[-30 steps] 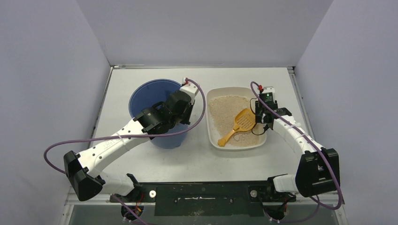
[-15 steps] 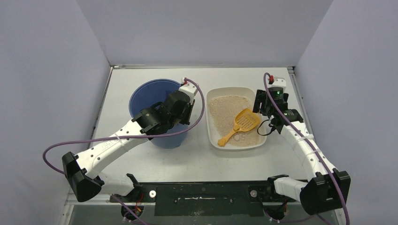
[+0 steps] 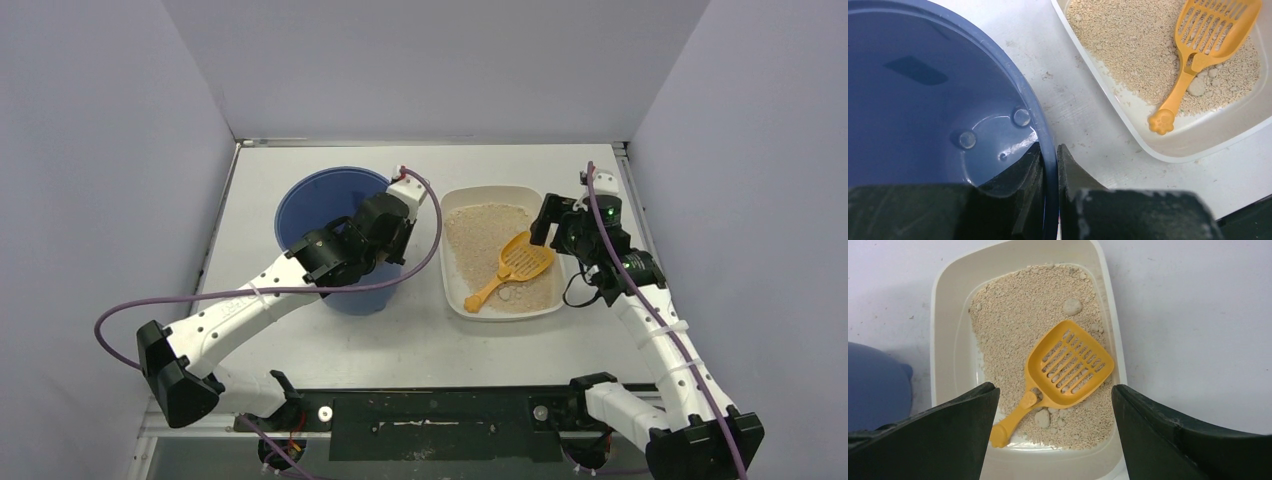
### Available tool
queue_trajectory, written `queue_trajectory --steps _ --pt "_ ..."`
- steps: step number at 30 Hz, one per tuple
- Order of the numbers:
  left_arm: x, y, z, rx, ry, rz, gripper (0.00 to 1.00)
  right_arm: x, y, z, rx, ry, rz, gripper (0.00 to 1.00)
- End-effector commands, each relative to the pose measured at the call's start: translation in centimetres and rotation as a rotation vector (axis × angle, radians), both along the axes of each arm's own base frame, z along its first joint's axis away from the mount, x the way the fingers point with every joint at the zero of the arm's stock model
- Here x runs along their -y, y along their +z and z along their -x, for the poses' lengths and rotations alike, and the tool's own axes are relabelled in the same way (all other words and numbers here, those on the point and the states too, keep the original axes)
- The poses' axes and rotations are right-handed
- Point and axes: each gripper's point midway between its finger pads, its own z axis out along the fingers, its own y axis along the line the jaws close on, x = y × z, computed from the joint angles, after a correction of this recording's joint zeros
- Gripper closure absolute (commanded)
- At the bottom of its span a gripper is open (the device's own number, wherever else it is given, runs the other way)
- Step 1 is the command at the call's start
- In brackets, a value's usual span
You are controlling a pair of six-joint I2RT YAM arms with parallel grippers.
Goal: Clean the litter box
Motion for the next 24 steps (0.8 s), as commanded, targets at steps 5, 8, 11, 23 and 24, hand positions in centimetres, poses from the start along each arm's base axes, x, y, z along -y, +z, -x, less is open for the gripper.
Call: queue_trajectory --steps 5,8,11,23,24 --pt "2.6 3.9 -2.8 0.111 0.013 0.073 1.0 -3.4 -2.6 1.7 -0.064 0.01 0.004 0.15" --pt "3.0 4.5 -3.2 0.119 0.017 0.083 1.0 -4.5 -4.0 2.1 -0.093 -0.014 -0.008 0.15" --pt "3.3 5.0 -3.4 0.125 0.019 0.092 1.0 -5.1 -5.4 2.4 -0.121 -0.062 -0.018 0.15" --pt "1.5 3.1 -2.7 0.104 0.042 0.043 0.69 -8.4 -10.3 2.1 -0.21 -0.217 -0.046 0.14" --pt "1.2 3.1 -2.5 0.104 0.046 0.039 0.62 -8.3 -10.6 2.0 -0.219 -0.246 -0.048 0.14"
